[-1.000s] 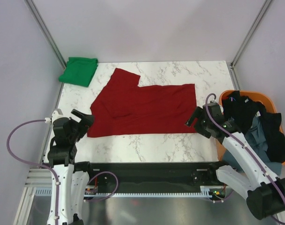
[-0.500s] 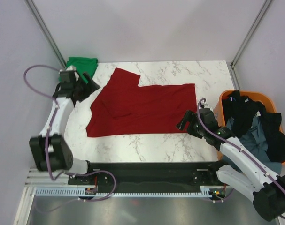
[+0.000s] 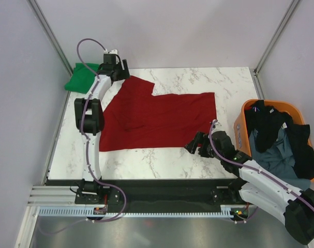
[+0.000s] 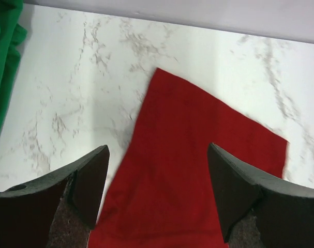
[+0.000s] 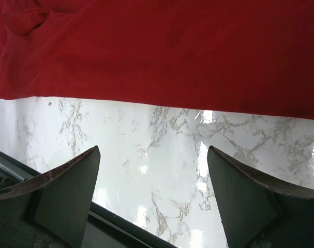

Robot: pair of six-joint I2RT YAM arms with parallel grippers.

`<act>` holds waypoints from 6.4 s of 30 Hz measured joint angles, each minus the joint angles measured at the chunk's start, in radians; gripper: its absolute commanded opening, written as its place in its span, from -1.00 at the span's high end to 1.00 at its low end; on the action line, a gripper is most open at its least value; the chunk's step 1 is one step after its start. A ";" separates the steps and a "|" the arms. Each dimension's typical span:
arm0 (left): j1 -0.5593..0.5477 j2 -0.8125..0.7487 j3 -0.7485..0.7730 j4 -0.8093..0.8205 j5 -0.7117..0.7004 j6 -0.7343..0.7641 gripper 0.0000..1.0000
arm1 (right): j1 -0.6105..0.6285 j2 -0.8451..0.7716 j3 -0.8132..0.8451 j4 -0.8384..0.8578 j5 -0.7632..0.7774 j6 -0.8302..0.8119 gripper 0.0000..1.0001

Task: Fold and stack the t-shirts
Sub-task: Fold the tshirt

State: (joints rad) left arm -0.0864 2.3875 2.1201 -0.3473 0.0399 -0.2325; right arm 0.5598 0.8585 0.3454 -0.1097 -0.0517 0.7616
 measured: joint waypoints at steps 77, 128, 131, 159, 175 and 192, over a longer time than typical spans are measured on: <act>0.014 0.127 -0.061 0.096 0.255 -0.122 0.96 | -0.445 1.587 1.726 -0.476 0.366 -0.266 0.92; 0.029 -1.716 -1.727 0.036 0.074 -0.471 -0.56 | -0.325 0.615 0.731 -0.392 0.252 -0.262 -0.79; 0.027 -1.636 -1.710 0.052 0.066 -0.474 -0.51 | -0.267 0.653 0.776 -0.376 0.224 -0.270 -0.79; -0.349 -0.236 -0.431 -0.062 0.016 -0.436 -0.64 | 0.470 0.687 0.562 -0.229 0.033 0.106 -0.93; -0.335 -1.220 -0.853 -0.308 -0.051 -0.230 -0.76 | 0.261 0.823 1.075 -0.499 0.153 -0.068 -0.96; -0.335 -1.976 -1.367 -0.367 0.000 -0.248 -0.75 | 0.052 1.532 1.667 -0.425 0.013 -0.205 -0.93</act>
State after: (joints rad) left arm -0.4213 0.4118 0.7528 -0.7139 0.0399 -0.4801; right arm 0.6121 2.3905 2.0125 -0.5346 -0.0387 0.5568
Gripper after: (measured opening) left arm 0.896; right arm 0.965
